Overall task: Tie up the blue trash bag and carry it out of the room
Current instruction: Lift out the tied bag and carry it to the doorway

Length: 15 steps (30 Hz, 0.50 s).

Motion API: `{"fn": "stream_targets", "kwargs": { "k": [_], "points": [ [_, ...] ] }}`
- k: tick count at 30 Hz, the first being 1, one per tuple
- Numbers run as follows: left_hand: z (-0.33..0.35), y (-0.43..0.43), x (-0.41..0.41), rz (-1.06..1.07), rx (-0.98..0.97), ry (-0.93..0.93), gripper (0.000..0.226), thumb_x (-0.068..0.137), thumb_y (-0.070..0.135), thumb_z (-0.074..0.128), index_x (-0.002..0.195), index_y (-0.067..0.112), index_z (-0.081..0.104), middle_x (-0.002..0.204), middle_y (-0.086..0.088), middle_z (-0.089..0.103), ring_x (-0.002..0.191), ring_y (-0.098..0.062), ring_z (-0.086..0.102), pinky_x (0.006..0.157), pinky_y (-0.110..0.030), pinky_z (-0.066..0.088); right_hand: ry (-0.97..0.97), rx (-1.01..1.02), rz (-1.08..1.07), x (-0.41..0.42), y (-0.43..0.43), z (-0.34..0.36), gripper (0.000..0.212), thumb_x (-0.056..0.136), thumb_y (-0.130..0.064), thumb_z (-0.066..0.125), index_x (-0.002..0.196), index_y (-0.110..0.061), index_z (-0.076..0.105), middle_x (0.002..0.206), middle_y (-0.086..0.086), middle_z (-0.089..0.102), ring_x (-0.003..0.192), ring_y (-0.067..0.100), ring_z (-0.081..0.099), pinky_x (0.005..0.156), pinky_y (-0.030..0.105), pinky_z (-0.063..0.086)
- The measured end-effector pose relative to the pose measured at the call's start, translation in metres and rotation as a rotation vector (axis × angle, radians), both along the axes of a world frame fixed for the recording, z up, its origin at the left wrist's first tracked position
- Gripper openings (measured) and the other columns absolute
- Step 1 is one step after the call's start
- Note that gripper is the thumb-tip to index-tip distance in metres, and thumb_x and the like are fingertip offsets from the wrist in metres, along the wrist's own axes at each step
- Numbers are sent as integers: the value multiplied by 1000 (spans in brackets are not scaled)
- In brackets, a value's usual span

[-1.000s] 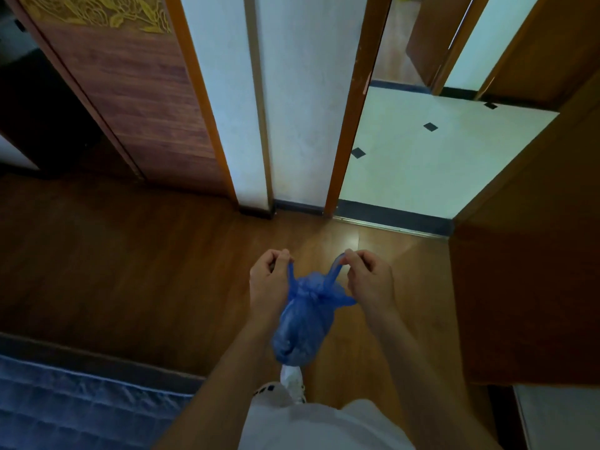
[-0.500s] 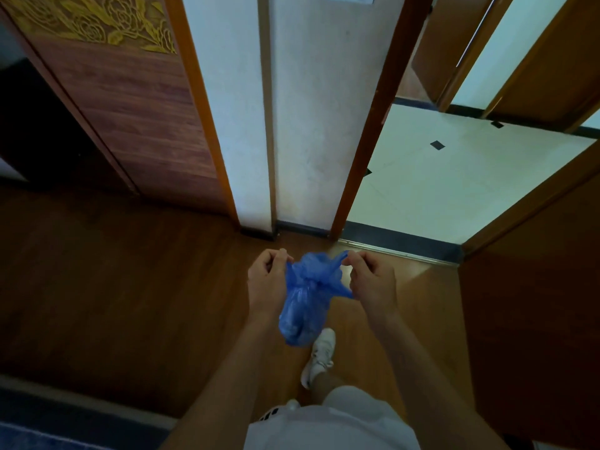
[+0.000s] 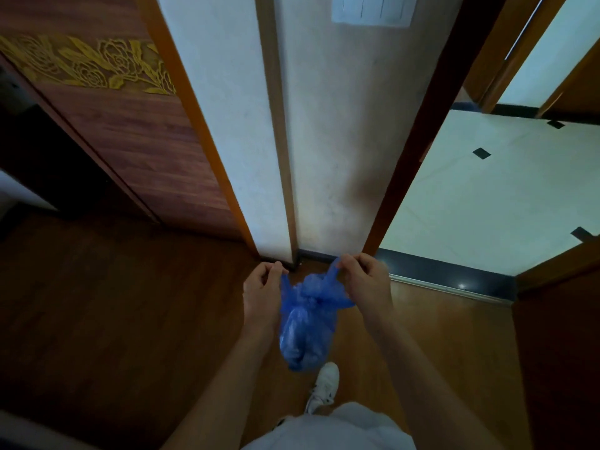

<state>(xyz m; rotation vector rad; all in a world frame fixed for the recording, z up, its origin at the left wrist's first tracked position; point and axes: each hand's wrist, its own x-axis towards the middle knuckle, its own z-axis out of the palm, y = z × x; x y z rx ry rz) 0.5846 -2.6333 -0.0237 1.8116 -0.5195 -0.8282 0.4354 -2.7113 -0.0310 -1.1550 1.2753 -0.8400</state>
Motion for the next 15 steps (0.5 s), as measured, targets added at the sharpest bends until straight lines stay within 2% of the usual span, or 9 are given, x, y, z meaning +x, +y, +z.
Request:
{"fn": "stream_targets", "kwargs": {
  "k": [3, 6, 10, 13, 15],
  "points": [
    [-4, -38, 14, 26, 44, 2, 23, 97, 21, 55, 84, 7, 67, 69, -3, 60, 67, -15, 54, 60, -27, 41, -24, 42, -10, 13, -35, 0, 19, 95, -18, 61, 85, -4, 70, 69, 5, 63, 62, 14, 59, 58, 28, 50],
    [-9, -68, 24, 41, 41, 37, 21, 97, 21, 53, 87, 9, 66, 81, -16, 65, 72, -20, 58, 65, -35, 47, -25, 17, -22, 22, -69, 2, 20, 95, -19, 60, 86, -4, 70, 77, 18, 67, 68, 26, 63, 63, 36, 53],
    [-8, -98, 39, 100, 32, 70, 16, 99, 25, 52, 94, 15, 64, 83, -5, 64, 74, -16, 60, 64, -32, 47, 0, -7, -85, 35, -99, 3, 20, 97, -19, 58, 80, -14, 69, 65, -6, 67, 61, 8, 64, 59, 25, 55],
    [-12, -114, 54, 114, 35, 72, 15, 99, 25, 51, 90, 19, 61, 83, -6, 63, 77, -19, 60, 67, -35, 48, -3, -14, -121, 47, -115, -1, 21, 96, -19, 59, 79, -20, 71, 61, -7, 64, 61, 14, 62, 66, 39, 57],
    [-15, -121, 64, 106, 56, 54, 17, 100, 25, 50, 86, 21, 59, 81, -4, 62, 77, -19, 60, 67, -33, 47, 7, -14, -108, 55, -121, -6, 21, 95, -22, 59, 79, -23, 71, 65, -3, 66, 66, 27, 64, 72, 49, 58]
  ]
}}
